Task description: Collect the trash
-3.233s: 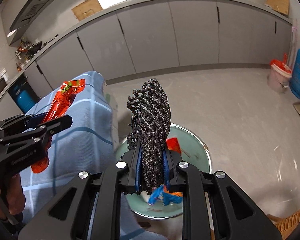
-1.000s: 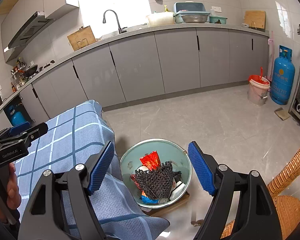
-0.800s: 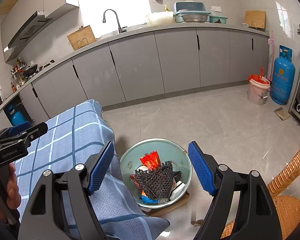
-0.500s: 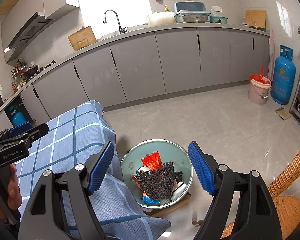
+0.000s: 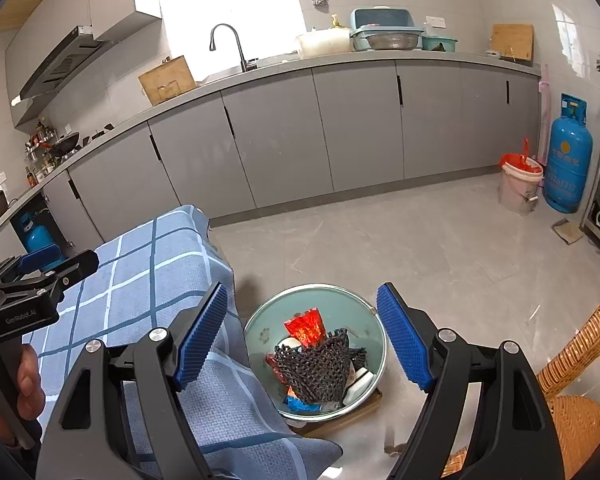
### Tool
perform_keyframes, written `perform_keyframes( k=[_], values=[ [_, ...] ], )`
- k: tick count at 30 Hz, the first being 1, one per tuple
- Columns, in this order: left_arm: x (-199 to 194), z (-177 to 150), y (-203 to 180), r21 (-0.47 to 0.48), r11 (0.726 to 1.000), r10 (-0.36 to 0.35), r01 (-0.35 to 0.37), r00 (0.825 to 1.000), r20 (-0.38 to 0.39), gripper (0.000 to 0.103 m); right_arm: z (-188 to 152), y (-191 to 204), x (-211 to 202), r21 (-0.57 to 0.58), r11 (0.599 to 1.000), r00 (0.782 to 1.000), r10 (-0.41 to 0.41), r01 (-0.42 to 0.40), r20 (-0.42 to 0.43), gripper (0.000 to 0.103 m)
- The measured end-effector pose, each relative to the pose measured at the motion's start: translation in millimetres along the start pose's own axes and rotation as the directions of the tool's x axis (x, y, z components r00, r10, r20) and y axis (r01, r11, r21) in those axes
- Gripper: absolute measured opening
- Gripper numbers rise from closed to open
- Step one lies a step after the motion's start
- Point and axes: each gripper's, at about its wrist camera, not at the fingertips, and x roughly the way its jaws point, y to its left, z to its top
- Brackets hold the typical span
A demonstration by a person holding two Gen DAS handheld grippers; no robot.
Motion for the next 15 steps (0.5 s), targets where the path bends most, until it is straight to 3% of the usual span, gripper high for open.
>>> perform_keyframes(
  k=[15],
  values=[
    [4.5,-2.4,-11.8,0.043,0.999,0.016,-0.015,1.000,-0.018,0.099,-5.0,-4.5,2.0,0.014,1.000,1.000,0.013,-0.013,-0.009,0.077]
  ],
)
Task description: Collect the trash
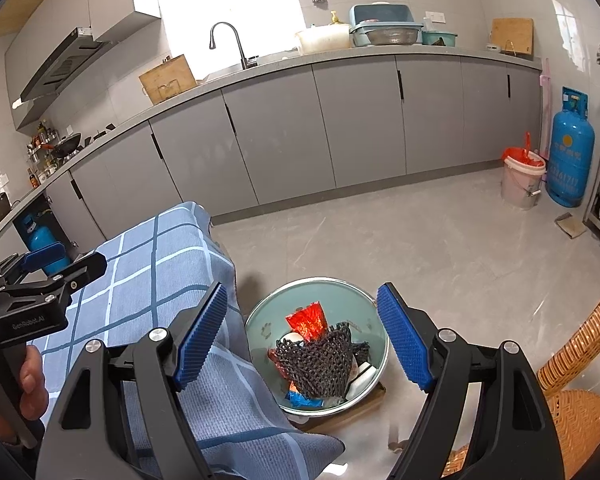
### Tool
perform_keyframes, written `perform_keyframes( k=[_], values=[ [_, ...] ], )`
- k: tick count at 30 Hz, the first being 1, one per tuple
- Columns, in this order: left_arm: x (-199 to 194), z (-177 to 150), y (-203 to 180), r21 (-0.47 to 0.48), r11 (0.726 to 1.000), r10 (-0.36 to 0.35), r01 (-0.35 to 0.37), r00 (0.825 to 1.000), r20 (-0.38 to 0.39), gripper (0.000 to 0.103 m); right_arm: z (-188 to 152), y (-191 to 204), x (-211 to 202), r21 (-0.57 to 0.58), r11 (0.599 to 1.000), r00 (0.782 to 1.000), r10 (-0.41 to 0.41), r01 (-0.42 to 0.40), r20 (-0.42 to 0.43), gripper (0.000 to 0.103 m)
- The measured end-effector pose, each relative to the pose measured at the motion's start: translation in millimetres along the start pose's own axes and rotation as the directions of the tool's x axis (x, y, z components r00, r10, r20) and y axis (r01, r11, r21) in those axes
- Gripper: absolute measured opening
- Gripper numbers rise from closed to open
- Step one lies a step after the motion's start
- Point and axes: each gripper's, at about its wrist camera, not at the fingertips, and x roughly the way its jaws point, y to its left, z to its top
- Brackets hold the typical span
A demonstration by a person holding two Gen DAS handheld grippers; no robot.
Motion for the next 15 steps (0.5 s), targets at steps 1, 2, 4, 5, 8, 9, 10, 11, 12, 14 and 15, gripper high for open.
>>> perform_keyframes(
  k=[1,2,4,5,8,9,10,11,12,14,15],
  values=[
    [0.6,-0.2,0.2,0.001,1.000,-0.001,0.001,1.000,-0.002,0.099,-0.1,-0.6,0.0,0.002,1.000,1.000,0.001,-0.001,0.000,0.077],
    [0.8,-0.6,-0.3,0.003,1.000,0.000,0.000,1.000,-0.001,0.099,-0.1,-1.1,0.1,0.003,1.000,1.000,0.001,-0.001,-0.001,0.077],
    [0.0,-1.2,-1.2,0.009,1.000,0.006,-0.006,1.000,0.004,0.099,-0.7,-1.5,0.1,0.003,1.000,1.000,0.000,0.000,-0.001,0.077],
    [-0.8,-1.7,-2.2,0.016,1.000,0.007,-0.007,1.000,0.008,0.099,-0.7,-1.6,0.1,0.004,1.000,1.000,0.000,0.000,-0.001,0.077],
    [-3.0,-2.4,-3.9,0.019,1.000,0.009,-0.009,1.000,0.020,0.099,-0.8,-1.9,-0.2,0.005,1.000,1.000,0.001,-0.001,0.000,0.077],
    [-3.6,-2.4,-3.9,0.020,1.000,0.006,-0.007,1.000,0.022,0.099,-1.4,-1.9,-0.7,0.006,1.000,1.000,0.001,-0.001,0.001,0.077],
    [-4.2,-2.1,-3.7,0.019,1.000,0.006,-0.007,1.000,0.022,0.099,-1.7,-1.9,-1.1,0.006,1.000,1.000,0.001,-0.001,0.003,0.077],
    [-4.4,-1.7,-2.4,0.012,1.000,0.008,-0.008,1.000,0.021,0.099,-2.0,-1.9,-1.5,0.005,1.000,1.000,0.000,0.000,0.003,0.078],
    [-4.7,-1.5,-1.6,0.007,1.000,0.005,-0.005,1.000,0.022,0.099,-2.1,-1.7,-1.5,0.006,1.000,1.000,-0.001,0.001,0.004,0.078],
    [-5.6,-0.6,0.6,-0.001,1.000,-0.020,0.020,1.000,0.020,0.099,-2.6,-1.6,-2.4,0.007,1.000,1.000,-0.001,0.001,0.006,0.078],
    [-5.9,-0.6,0.9,0.000,1.000,-0.017,0.017,1.000,0.022,0.099,-3.2,-1.4,-2.8,0.007,1.000,1.000,-0.001,0.001,0.006,0.078]
  ],
)
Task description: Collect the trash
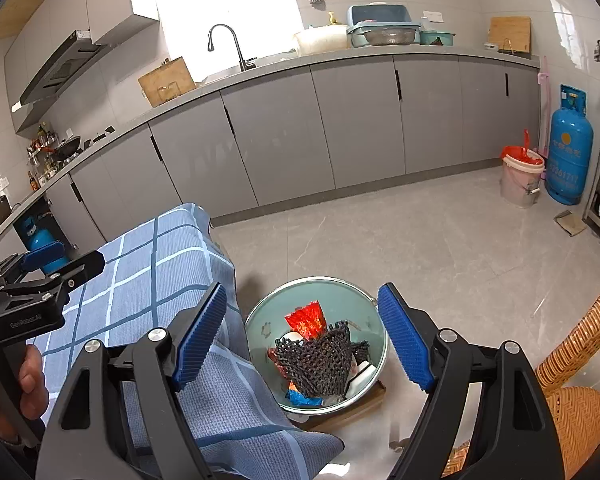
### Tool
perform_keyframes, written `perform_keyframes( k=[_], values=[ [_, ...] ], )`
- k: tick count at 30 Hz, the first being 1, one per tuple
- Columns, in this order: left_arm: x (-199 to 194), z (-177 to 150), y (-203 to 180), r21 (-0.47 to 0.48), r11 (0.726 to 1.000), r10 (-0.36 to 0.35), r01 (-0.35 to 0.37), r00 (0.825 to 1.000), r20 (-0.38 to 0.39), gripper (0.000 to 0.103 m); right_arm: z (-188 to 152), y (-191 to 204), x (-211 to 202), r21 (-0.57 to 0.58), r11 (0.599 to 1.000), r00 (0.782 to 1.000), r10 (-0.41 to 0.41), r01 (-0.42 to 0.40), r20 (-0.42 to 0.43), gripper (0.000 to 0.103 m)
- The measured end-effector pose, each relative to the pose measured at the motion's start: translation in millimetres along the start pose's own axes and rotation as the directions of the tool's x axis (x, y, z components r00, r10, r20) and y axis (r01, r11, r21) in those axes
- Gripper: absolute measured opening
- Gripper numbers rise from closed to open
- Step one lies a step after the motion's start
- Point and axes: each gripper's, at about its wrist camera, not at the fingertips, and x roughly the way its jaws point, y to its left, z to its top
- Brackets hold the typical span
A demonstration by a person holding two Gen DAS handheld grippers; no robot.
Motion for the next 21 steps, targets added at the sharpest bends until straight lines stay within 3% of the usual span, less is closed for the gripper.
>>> perform_keyframes(
  k=[16,21],
  values=[
    [-2.2,0.1,3.5,-0.004,1.000,-0.003,0.003,1.000,0.005,0.099,0.4,-4.1,-5.0,0.001,1.000,1.000,-0.020,0.020,0.006,0.079],
    [-2.0,-0.5,4.8,-0.012,1.000,0.000,0.000,1.000,0.006,0.099,0.4,-5.6,-8.0,0.002,0.999,0.999,-0.037,0.037,0.017,0.086]
  ],
)
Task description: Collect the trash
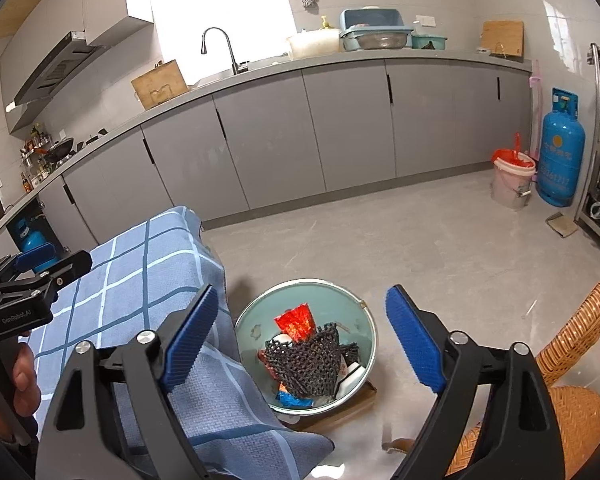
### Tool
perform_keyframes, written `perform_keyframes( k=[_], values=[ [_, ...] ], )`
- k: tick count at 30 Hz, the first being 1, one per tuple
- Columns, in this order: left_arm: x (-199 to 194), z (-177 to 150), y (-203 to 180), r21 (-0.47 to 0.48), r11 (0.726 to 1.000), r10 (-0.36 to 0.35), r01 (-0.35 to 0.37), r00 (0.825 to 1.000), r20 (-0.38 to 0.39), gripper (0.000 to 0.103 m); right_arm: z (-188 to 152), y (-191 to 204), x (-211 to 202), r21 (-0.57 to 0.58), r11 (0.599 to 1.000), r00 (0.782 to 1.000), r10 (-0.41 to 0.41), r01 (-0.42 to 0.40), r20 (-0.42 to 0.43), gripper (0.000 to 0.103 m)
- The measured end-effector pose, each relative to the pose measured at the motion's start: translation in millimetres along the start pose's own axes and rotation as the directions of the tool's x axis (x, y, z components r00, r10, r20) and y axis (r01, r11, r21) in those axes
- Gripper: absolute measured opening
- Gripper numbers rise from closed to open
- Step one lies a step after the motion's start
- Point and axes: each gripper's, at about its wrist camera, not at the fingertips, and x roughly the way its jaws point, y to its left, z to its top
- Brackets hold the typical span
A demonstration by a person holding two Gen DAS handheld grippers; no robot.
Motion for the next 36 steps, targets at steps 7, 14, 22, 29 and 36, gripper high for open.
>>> perform_keyframes(
  k=[7,14,22,29,36],
  values=[
    [-0.2,1.0,0.3,0.003,1.000,0.001,-0.001,1.000,0.006,0.099,1.8,-0.3,-1.1,-0.002,1.000,1.000,-0.007,0.007,0.005,0.086],
    [-2.7,0.5,1.8,0.008,1.000,0.000,0.000,1.000,0.012,0.099,2.3,0.4,-2.1,-0.003,1.000,1.000,-0.010,0.010,0.005,0.086],
    [-4.2,0.7,0.8,0.007,1.000,0.001,-0.001,1.000,0.015,0.099,2.7,0.6,-2.1,-0.004,1.000,1.000,-0.012,0.012,0.005,0.086],
    [-4.9,0.6,1.2,0.006,1.000,0.000,-0.001,1.000,0.017,0.099,2.4,0.3,-1.3,-0.005,1.000,1.000,-0.014,0.014,0.003,0.086],
    [-5.8,1.6,2.6,0.001,1.000,0.001,-0.001,1.000,0.016,0.099,-0.1,-1.3,2.3,-0.003,1.000,1.000,-0.018,0.018,-0.007,0.086]
  ],
)
